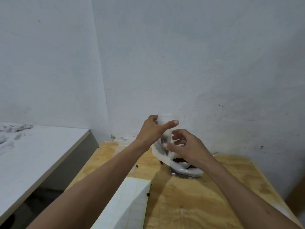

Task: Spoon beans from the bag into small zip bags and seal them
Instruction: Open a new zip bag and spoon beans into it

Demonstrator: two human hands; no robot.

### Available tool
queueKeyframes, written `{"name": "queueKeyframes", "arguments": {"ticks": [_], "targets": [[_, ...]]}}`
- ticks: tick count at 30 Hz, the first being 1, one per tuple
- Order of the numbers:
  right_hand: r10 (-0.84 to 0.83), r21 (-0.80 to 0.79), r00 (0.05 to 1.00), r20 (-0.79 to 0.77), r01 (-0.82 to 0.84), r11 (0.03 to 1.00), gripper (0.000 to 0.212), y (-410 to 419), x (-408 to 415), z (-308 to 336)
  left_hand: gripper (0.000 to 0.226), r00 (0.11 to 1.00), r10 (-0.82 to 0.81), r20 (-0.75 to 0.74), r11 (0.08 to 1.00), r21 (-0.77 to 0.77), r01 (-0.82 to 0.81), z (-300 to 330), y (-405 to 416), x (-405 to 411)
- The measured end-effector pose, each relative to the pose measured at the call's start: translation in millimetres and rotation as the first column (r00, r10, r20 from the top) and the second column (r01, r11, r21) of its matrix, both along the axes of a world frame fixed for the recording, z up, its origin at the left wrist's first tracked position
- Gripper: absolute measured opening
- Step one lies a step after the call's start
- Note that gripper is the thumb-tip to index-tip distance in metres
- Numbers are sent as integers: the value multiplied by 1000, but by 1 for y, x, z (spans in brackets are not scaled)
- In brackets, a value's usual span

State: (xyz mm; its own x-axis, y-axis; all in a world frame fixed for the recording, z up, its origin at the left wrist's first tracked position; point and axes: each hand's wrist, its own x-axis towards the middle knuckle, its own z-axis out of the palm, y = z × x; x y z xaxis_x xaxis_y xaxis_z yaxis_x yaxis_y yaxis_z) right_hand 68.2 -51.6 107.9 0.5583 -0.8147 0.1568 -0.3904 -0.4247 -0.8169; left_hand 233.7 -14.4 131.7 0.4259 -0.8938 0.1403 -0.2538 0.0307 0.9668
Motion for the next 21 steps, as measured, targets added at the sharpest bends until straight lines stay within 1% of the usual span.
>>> {"name": "queueKeyframes", "arguments": {"ticks": [3,4,5,8,9,11,15,19,21], "targets": [[-32,-8,998,55,33,999,25,-3,12,1,85,1000,13,-26,1000,16,-13,1,1,-1],[-48,8,996,81,47,999,21,-6,12,0,82,999,30,-33,1000,3,-30,1,2,2],[-50,47,993,111,45,998,22,-9,12,0,73,997,47,-56,998,-26,-48,0,2,7],[-30,189,980,196,-8,982,31,-13,7,1,28,985,47,-166,989,-132,-70,-1,5,20],[-26,208,976,218,-21,978,31,-13,6,3,21,983,43,-179,987,-146,-69,-1,6,24],[-36,229,962,269,-27,973,28,-13,6,7,18,983,39,-177,985,-156,-67,-3,8,28],[-115,239,915,388,20,971,20,-13,8,18,18,987,27,-159,985,-166,-54,-7,14,27],[-137,230,898,417,42,972,18,-9,12,23,16,988,32,-153,982,-179,-60,-6,18,28],[-142,240,896,422,40,970,21,-7,13,24,15,991,16,-135,983,-178,-40,-4,19,29]]}}
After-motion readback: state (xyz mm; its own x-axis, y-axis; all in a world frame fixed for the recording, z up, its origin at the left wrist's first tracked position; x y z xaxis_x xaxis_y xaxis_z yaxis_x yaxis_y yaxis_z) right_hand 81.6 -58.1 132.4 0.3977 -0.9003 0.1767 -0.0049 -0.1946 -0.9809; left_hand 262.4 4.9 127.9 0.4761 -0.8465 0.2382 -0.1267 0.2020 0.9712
